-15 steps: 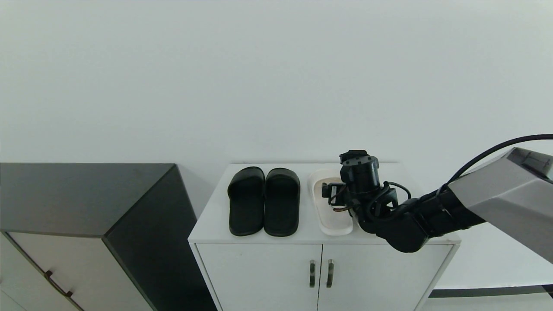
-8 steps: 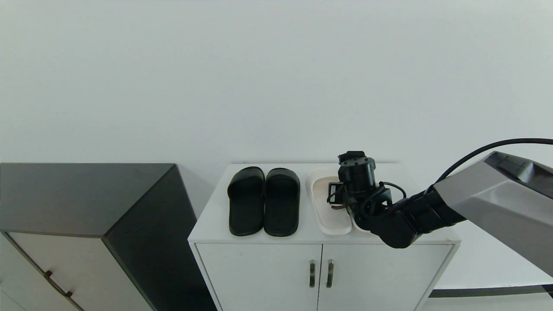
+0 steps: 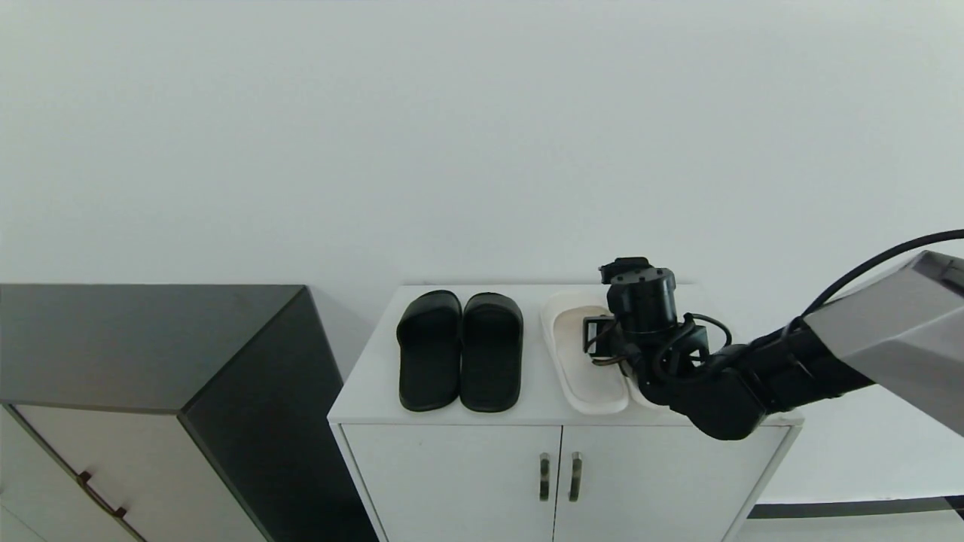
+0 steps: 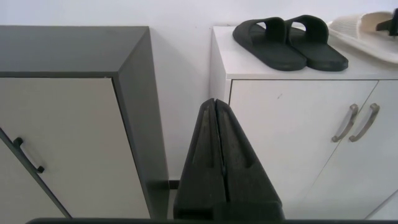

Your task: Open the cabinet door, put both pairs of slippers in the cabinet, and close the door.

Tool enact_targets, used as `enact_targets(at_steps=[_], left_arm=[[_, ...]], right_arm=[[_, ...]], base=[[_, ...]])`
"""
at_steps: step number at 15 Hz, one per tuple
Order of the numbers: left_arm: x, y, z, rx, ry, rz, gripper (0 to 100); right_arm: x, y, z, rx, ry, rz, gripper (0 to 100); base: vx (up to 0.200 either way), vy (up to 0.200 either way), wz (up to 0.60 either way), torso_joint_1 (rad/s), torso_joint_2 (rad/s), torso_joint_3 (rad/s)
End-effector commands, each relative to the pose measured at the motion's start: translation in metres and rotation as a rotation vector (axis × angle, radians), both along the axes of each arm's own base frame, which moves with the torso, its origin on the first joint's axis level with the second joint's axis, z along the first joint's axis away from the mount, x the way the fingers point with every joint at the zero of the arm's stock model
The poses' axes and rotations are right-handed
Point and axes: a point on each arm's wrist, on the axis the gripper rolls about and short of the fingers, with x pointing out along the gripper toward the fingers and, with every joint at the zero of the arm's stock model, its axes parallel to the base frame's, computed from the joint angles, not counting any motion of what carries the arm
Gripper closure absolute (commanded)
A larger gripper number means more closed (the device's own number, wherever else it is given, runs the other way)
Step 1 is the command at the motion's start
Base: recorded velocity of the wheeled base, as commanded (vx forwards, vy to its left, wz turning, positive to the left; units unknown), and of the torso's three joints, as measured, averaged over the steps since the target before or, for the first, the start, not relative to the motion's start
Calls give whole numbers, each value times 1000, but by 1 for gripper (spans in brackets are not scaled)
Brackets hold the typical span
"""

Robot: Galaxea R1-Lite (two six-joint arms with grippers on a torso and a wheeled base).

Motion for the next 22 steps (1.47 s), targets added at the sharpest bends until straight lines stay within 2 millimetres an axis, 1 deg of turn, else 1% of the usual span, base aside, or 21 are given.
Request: enact_targets(at_steps=[1, 2, 4, 5, 6, 7, 8, 9, 11, 14, 22], left_arm=[[0, 0, 0, 0, 1, 1, 100], [0, 0, 0, 0, 1, 1, 100], [0, 0, 0, 0, 1, 1, 100], [0, 0, 0, 0, 1, 1, 100], [0, 0, 0, 0, 1, 1, 100], [0, 0, 0, 2, 1, 1, 100], [0, 0, 0, 0, 1, 1, 100], [0, 0, 0, 0, 1, 1, 100], [0, 0, 0, 0, 1, 4, 100], [0, 0, 0, 2, 1, 1, 100], [0, 0, 0, 2, 1, 1, 100]], right_arm=[[-51, -15, 35, 15, -23, 90, 100], [-80, -23, 44, 30, -17, 176, 100], [-130, -35, 54, 47, -8, 320, 100], [-162, -45, 56, 31, -11, 420, 100], [-178, -53, 57, 13, -19, 466, 100], [-187, -62, 53, 18, -7, 506, 100], [-192, -68, 50, 29, 13, 571, 100], [-193, -71, 50, 34, 15, 590, 100], [-194, -71, 51, 38, 16, 602, 100], [-193, -70, 44, 34, 46, 622, 100], [-193, -73, 40, 32, 56, 628, 100]], base=[[0, 0, 0, 0, 0, 0], [0, 0, 0, 0, 0, 0], [0, 0, 0, 0, 0, 0], [0, 0, 0, 0, 0, 0], [0, 0, 0, 0, 0, 0], [0, 0, 0, 0, 0, 0], [0, 0, 0, 0, 0, 0], [0, 0, 0, 0, 0, 0], [0, 0, 0, 0, 0, 0], [0, 0, 0, 0, 0, 0], [-200, 0, 0, -1, 2, 1]])
